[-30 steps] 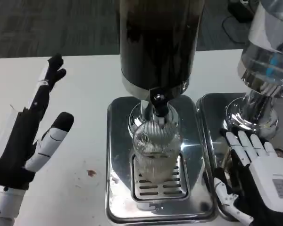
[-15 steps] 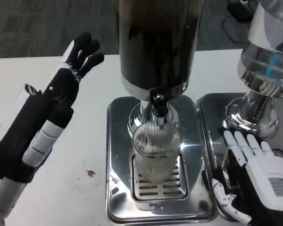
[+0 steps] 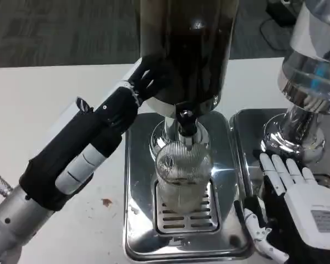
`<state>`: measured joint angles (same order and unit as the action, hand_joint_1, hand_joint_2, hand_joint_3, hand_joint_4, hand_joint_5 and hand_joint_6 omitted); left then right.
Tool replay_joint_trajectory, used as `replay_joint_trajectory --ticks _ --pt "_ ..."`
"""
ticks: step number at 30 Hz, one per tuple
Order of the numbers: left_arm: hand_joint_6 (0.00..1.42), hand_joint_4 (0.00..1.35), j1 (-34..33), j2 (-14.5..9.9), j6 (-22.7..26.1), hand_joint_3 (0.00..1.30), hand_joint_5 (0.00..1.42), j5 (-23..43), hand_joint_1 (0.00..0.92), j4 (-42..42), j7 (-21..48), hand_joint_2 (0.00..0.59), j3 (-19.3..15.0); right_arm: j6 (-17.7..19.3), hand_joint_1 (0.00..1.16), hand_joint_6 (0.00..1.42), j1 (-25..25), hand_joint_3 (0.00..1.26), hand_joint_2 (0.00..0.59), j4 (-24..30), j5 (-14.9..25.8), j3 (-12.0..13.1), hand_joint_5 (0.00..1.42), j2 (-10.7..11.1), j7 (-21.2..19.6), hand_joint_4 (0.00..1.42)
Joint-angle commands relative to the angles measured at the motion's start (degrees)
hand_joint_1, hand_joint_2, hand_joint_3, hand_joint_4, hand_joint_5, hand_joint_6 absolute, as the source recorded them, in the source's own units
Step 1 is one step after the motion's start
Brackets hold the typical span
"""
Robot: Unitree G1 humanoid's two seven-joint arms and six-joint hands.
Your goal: Grasp the cup under the faucet to collect the drink, then remove the cup.
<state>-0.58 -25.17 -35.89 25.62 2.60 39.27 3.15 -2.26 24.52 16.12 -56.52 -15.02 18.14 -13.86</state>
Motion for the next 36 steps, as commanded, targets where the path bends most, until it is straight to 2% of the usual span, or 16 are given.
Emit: replay_joint_trajectory --ticks 1,5,9,16,20,28,36 --pt "0.0 0.0 -2.0 1.9 1.9 0.02 0.05 -1.7 0.0 0.9 2.1 0.163 0.6 -0.8 0.2 0.0 0.4 0.0 0.51 0.0 -0.5 -0.2 0.0 -0.6 -0.9 0.0" --pt "0.0 0.0 -3.7 3.9 3.1 0.02 0.04 -2.9 0.0 2.0 3.5 0.164 1.6 -1.2 0.19 0.0 0.3 0.0 0.51 -0.1 -0.5 -0.2 0.0 -1.2 -1.2 0.0" --pt "0.0 0.0 -4.2 4.7 4.1 0.03 0.03 -3.1 0.0 2.9 4.9 0.166 1.7 -1.6 0.19 0.0 0.4 0.0 0.51 -0.3 -0.9 -0.7 0.0 -2.0 -1.3 0.0" --pt "0.0 0.0 -4.8 4.8 4.8 0.03 0.06 -3.5 0.0 3.5 7.2 0.167 1.6 -2.0 0.19 0.0 0.3 0.0 0.51 -0.4 -1.0 -0.9 0.0 -2.1 -1.5 0.0" --pt "0.06 0.0 -4.8 4.7 3.8 0.09 0.12 -3.6 0.0 2.9 8.4 0.168 1.5 -1.9 0.19 0.0 0.1 0.0 0.51 -0.6 -1.0 -1.2 0.0 -2.1 -1.4 0.0" --pt "0.08 0.0 -5.4 2.8 1.9 0.11 0.15 -6.8 0.0 2.1 9.6 0.168 1.3 -2.1 0.19 0.0 -0.7 0.0 0.51 -1.1 -0.6 -0.9 0.0 -2.2 -1.6 0.0" --pt "0.06 0.0 -7.4 -1.5 -1.8 0.14 0.14 -12.2 0.0 1.4 10.1 0.187 1.9 -2.1 0.19 0.0 -1.1 0.01 0.51 -1.8 -0.3 -1.0 0.0 -2.3 -2.3 0.0"
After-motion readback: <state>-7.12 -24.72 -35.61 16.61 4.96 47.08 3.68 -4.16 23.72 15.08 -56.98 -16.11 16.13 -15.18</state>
